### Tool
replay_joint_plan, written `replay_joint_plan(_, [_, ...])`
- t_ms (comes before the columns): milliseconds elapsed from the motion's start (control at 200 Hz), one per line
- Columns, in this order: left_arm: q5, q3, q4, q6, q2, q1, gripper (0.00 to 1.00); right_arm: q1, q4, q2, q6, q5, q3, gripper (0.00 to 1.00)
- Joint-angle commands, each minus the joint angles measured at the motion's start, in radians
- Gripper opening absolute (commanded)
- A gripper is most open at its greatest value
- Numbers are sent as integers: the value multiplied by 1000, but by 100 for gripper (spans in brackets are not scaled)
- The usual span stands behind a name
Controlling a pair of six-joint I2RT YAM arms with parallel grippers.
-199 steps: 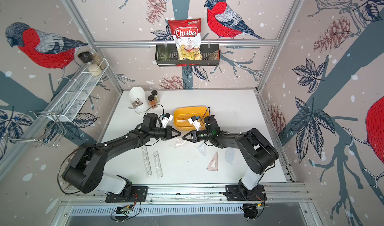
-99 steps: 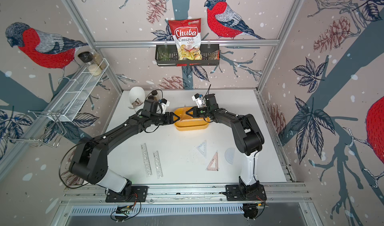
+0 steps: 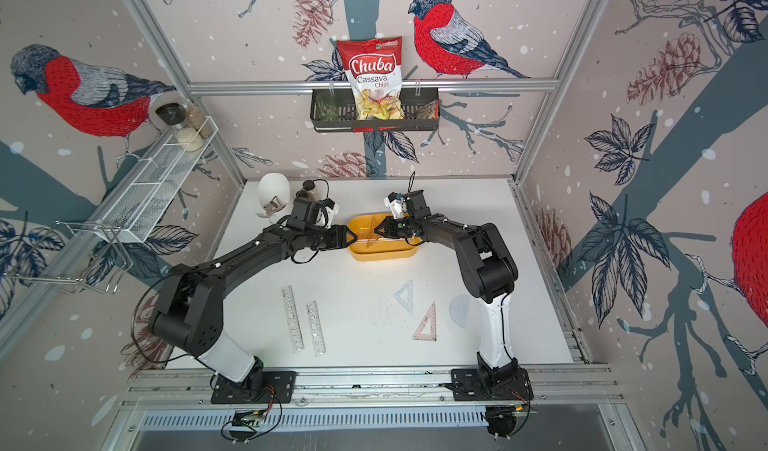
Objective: Put the scattered rulers into the storage box
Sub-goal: Place the ruler in the storage box.
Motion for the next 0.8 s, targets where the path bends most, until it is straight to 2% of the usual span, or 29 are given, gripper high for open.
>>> replay_joint_plan(0, [-3, -3, 1, 17, -1, 3, 66, 4, -2, -16, -6, 35, -15, 14])
replay_joint_plan(335, [-4, -9, 4, 22, -4, 3, 66, 4, -66, -38, -47, 100, 1, 31])
replay_joint_plan(480, [24, -12, 2, 24, -3, 0, 66, -5, -150, -118, -92, 159, 12, 31])
replay_joint_plan(575, [35, -21, -6, 20, -14, -34, 66, 4, -143, -247, -94, 223, -93, 33])
replay_joint_plan(795, [38, -89, 25, -24, -10, -175, 68, 63, -41, -539, -10, 337, -473, 36])
